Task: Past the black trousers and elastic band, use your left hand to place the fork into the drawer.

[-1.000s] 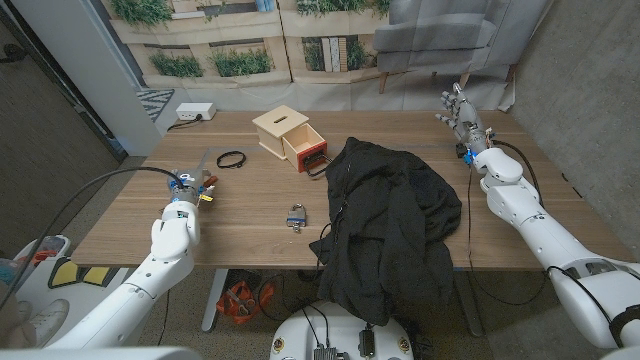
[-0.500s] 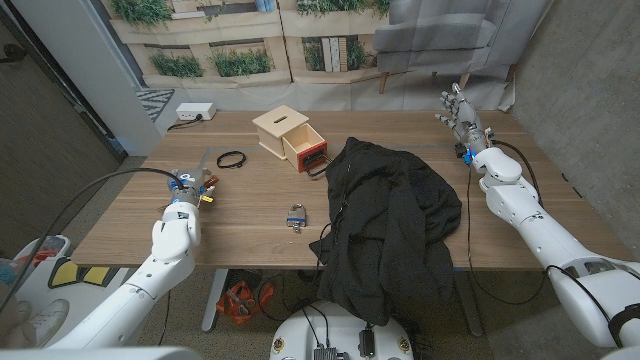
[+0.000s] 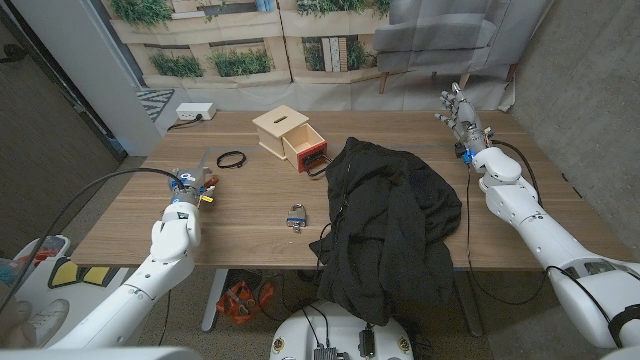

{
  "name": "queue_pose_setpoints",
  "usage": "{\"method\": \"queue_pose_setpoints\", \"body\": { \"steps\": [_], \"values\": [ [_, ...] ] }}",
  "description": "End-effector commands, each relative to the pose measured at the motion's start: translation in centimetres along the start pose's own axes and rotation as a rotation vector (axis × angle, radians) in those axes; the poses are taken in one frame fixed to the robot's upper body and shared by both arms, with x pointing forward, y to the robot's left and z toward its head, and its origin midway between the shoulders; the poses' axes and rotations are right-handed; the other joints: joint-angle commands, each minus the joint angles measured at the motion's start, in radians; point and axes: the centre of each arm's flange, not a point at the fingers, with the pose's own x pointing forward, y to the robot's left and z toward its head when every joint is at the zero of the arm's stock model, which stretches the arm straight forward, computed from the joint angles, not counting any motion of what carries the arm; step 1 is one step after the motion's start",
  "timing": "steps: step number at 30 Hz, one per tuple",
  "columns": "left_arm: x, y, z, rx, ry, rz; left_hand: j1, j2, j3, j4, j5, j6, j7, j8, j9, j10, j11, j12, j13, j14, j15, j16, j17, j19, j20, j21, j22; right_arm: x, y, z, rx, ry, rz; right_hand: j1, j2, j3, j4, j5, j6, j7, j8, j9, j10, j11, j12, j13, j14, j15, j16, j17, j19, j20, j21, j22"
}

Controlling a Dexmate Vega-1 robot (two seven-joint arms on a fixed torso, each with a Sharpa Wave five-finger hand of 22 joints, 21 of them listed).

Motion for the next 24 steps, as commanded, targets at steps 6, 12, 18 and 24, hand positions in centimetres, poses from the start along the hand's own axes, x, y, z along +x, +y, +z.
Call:
{"method": "queue_pose_setpoints", "body": {
  "steps": [6, 12, 18, 24],
  "values": [
    [-0.3, 1.3, 0.2, -0.016, -0.009, 0.064, 0.012, 0.000, -0.012, 0.000, 0.005, 0.019, 0.005, 0.006, 0.004, 0.072, -0.066, 0.014, 0.009, 0.014, -0.152, 0.008, 0.007, 0.012, -0.003, 0.003, 0.003, 0.0, 0.0, 0.1, 0.004, -0.003, -0.007, 0.009, 0.004, 0.005, -0.011, 0.004, 0.007, 0.002, -0.001, 0.004, 0.011, 0.002, -0.003, 0.002, 0.008, -0.049, -0.002, 0.000, -0.005, -0.002, -0.001, 0.002],
    [-0.5, 1.7, 0.5, -0.045, -0.006, 0.066, 0.015, 0.000, -0.014, 0.000, 0.007, 0.019, 0.007, 0.005, 0.004, 0.073, -0.066, 0.019, 0.013, 0.014, -0.153, 0.008, 0.009, 0.011, -0.001, 0.003, 0.003, 0.0, 0.0, 0.1, 0.005, -0.003, -0.007, 0.013, 0.006, 0.007, -0.013, 0.004, 0.008, 0.002, -0.001, 0.004, 0.011, 0.002, -0.004, 0.002, 0.008, -0.049, -0.003, -0.001, -0.005, -0.003, -0.001, 0.002],
    [-0.9, 2.6, 0.9, -0.058, -0.011, 0.085, 0.016, -0.001, -0.015, 0.002, 0.008, 0.023, 0.006, 0.006, 0.004, 0.072, -0.066, 0.023, 0.017, 0.014, -0.151, 0.007, 0.010, 0.012, -0.002, 0.003, 0.003, -0.1, -0.1, -0.2, 0.007, 0.000, -0.012, 0.015, 0.008, 0.008, -0.015, 0.004, 0.008, 0.002, -0.002, 0.004, 0.012, 0.001, -0.004, 0.002, 0.008, -0.049, -0.003, -0.001, -0.006, -0.003, -0.001, 0.002],
    [-1.2, 3.3, 1.2, -0.063, -0.014, 0.099, 0.017, -0.002, -0.016, 0.002, 0.009, 0.021, 0.005, 0.004, 0.004, 0.071, -0.066, 0.027, 0.021, 0.015, -0.151, 0.007, 0.011, 0.012, -0.001, 0.003, 0.003, -0.1, -0.2, -0.3, 0.014, -0.003, -0.017, 0.018, 0.009, 0.010, -0.016, 0.004, 0.008, 0.001, -0.002, 0.004, 0.012, 0.001, -0.004, 0.002, 0.007, -0.049, -0.004, -0.001, -0.006, -0.004, -0.001, 0.002]
  ]
}}
